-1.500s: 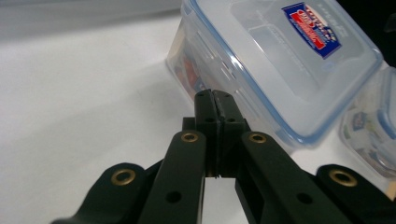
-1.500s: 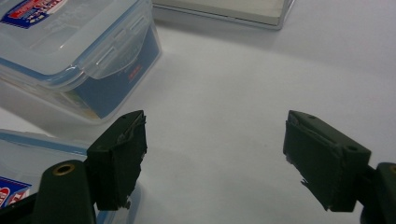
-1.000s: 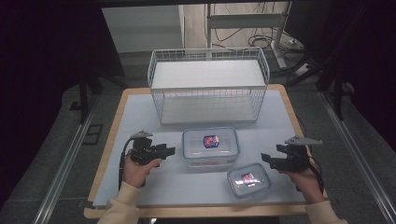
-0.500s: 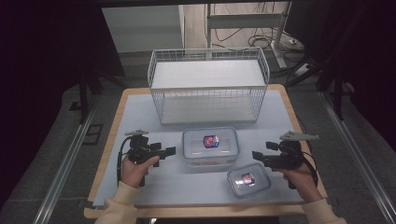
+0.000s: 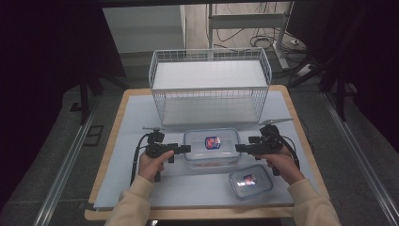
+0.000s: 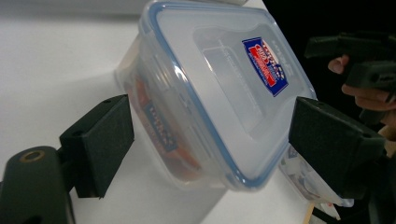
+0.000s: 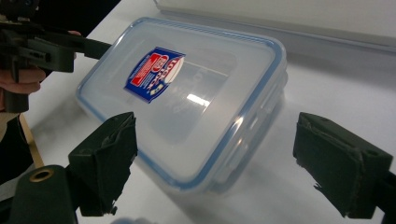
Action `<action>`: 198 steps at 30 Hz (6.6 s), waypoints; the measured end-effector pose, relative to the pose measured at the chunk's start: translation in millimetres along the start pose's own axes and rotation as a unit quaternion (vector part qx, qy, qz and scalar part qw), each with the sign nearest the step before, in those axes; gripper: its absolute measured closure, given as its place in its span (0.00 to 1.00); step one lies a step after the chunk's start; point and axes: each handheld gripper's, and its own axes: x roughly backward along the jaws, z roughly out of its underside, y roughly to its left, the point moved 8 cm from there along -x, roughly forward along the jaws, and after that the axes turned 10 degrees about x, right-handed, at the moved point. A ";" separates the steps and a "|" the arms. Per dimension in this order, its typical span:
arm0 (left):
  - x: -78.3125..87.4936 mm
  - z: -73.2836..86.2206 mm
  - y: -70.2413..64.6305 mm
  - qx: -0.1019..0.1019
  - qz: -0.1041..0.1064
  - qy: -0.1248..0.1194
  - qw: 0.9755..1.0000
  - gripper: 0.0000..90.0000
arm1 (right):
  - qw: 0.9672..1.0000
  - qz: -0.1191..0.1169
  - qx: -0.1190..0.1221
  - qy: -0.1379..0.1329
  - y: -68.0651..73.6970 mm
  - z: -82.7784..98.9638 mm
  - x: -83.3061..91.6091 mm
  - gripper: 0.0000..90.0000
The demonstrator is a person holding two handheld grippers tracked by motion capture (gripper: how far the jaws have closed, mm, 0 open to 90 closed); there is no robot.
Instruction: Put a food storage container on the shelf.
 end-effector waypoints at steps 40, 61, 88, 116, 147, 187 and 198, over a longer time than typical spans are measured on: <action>-12.9 5.7 -2.9 0.016 -0.003 -0.007 1.000 0.42 | 0.988 -0.095 -0.121 0.023 -13.0 9.4 -28.0 0.44; -1.6 13.1 -7.7 -0.013 0.015 -0.021 1.000 0.51 | 0.989 -0.103 -0.105 0.003 -8.1 11.1 -17.4 0.51; 14.2 1.8 -25.2 -0.056 0.014 -0.060 0.996 0.55 | 0.992 -0.094 -0.070 -0.038 -0.6 -6.0 -2.4 0.55; 52.0 -39.4 -77.7 -0.125 0.021 -0.098 0.987 0.56 | 0.992 -0.070 -0.006 -0.104 18.6 -63.3 44.3 0.55; 78.9 -108.7 -113.9 -0.147 0.030 -0.118 0.982 0.58 | 0.988 -0.055 0.021 -0.142 12.6 -140.0 73.5 0.55; 68.1 -222.9 -105.3 -0.152 0.028 -0.096 0.983 0.57 | 0.988 -0.043 -0.008 -0.148 -46.0 -230.9 59.9 0.55; 55.5 -235.0 -92.6 -0.117 0.035 -0.101 0.987 0.57 | 0.988 -0.044 -0.031 -0.143 -64.0 -234.1 46.5 0.54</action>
